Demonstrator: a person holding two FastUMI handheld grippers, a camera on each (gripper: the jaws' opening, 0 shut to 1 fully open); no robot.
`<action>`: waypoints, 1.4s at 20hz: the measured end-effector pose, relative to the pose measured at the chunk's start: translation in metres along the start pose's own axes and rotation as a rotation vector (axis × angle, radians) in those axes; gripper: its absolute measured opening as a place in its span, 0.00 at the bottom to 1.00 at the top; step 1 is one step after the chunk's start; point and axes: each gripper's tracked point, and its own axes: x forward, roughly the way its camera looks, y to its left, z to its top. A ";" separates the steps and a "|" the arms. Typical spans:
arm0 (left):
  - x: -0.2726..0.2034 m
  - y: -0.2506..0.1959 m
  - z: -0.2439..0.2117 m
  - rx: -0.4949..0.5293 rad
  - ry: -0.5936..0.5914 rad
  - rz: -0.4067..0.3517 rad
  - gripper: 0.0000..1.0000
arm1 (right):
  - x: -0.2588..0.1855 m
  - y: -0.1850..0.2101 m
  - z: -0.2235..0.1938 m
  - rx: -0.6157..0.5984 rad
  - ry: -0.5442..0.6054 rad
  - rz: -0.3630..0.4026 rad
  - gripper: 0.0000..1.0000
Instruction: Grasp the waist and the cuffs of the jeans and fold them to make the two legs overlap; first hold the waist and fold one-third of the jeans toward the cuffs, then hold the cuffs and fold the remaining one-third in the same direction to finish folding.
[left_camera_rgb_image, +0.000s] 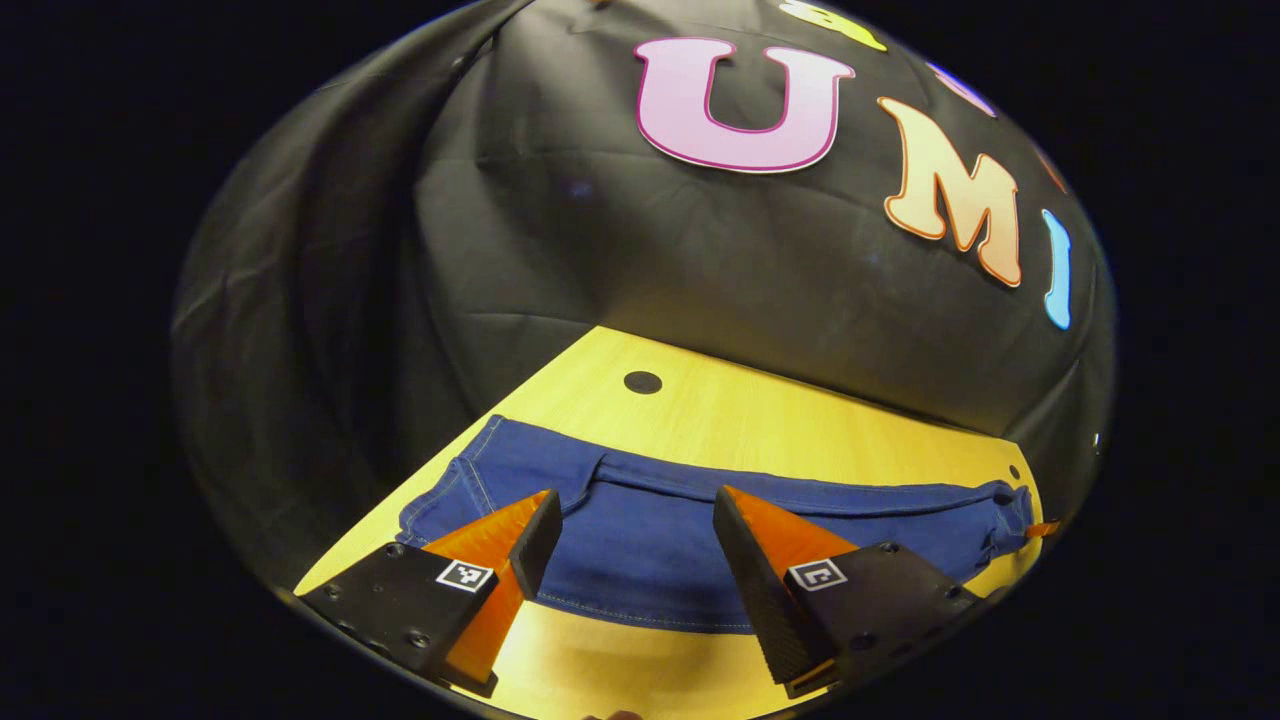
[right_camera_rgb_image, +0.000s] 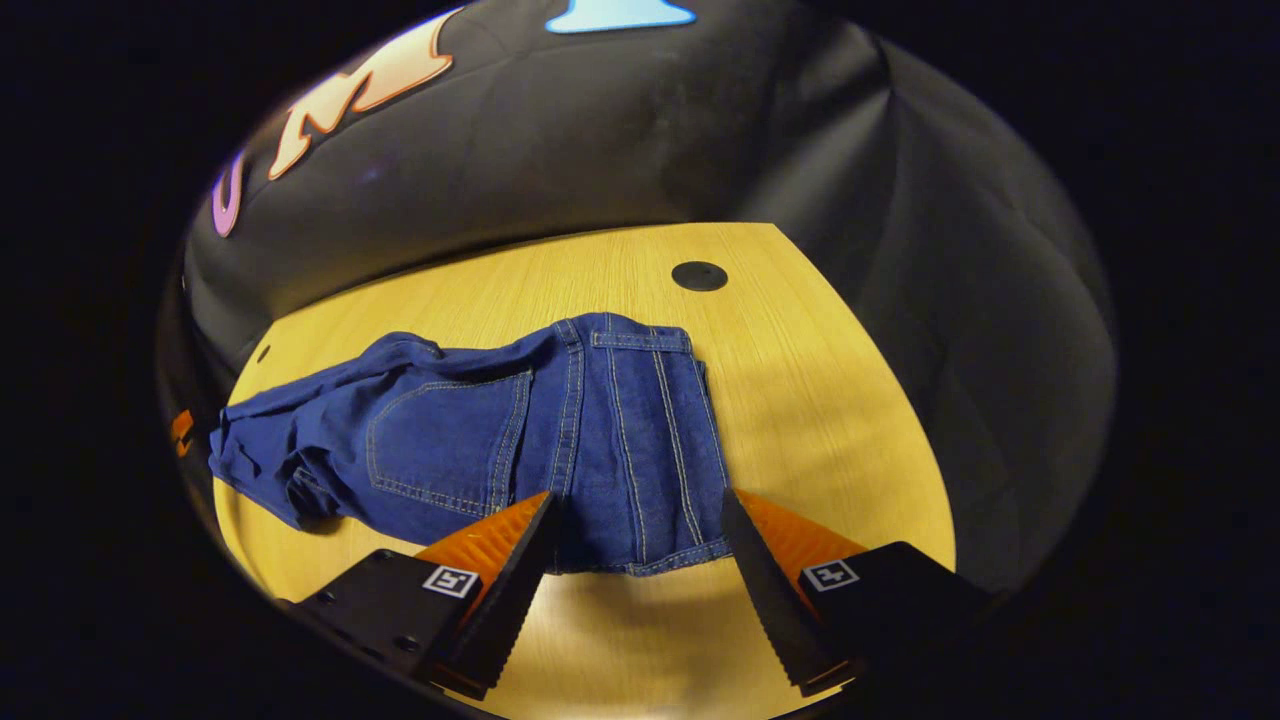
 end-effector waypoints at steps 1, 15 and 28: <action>0.000 -0.003 -0.002 0.007 -0.003 -0.002 0.92 | 0.002 0.000 -0.002 0.026 0.001 0.015 1.00; 0.001 -0.006 -0.001 0.048 0.025 -0.050 0.92 | 0.004 0.014 -0.008 0.044 -0.116 -0.016 0.30; -0.003 -0.009 0.002 0.058 0.051 -0.096 0.91 | -0.015 0.021 0.018 0.179 -0.171 -0.054 0.07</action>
